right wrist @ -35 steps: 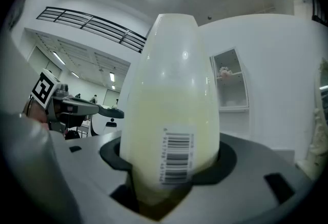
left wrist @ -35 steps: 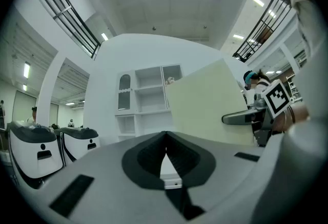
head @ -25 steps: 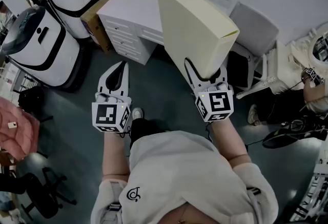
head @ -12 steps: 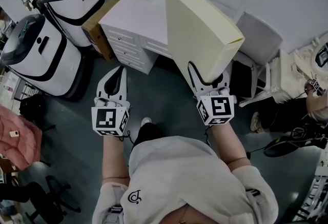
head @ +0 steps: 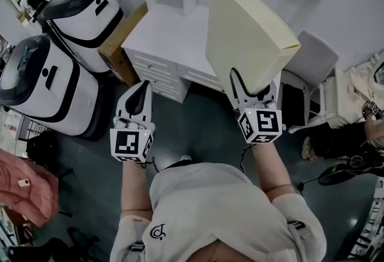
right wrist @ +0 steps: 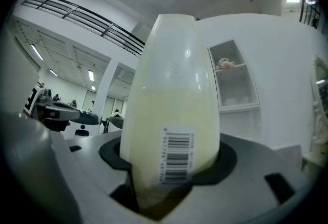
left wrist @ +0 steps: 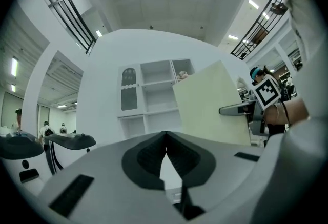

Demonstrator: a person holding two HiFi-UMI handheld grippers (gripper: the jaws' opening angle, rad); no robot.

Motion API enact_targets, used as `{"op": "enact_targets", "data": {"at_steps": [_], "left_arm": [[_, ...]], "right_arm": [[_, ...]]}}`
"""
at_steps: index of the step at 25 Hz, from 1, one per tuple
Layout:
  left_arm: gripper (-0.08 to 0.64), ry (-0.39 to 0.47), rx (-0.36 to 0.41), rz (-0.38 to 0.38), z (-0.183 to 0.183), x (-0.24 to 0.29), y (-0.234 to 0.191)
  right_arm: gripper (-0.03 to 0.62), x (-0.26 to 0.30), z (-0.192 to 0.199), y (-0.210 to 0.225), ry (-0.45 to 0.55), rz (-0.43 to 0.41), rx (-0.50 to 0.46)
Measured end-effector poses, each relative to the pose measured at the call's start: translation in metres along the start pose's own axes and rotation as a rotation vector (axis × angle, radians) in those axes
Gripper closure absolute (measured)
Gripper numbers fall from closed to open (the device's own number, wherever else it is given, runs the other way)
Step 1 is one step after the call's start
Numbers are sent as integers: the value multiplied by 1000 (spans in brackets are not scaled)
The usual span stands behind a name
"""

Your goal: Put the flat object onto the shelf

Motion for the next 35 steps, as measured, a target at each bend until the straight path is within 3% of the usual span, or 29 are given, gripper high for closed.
{"op": "enact_targets", "data": {"at_steps": [5,15,23,30,35], "left_arm": [[548,1,-18,44,17,37,-47],[548,12,-61,91,49,118,-73],[548,34,10,93,46,213,-100],[548,77,16,173,50,283,-127],[548,135,7,307,51,324,-146]], "right_arm": [[295,53,6,-18,5,63,37],[298,141,23,-2,-18,59,17],[298,222,14,40,8,38,17],[298,263,-5,63,14,132,-96],[296,288,-30,53,-20,223,-286]]}}
Point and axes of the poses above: the fingertips, and each gripper's own axes: x forward along the fingers, y to its right, z out of its underside, the point moved 4 cm from there along -x, backward along the fingers, and after that the axes turned 12 degrees about x, right-handed, at the moved point
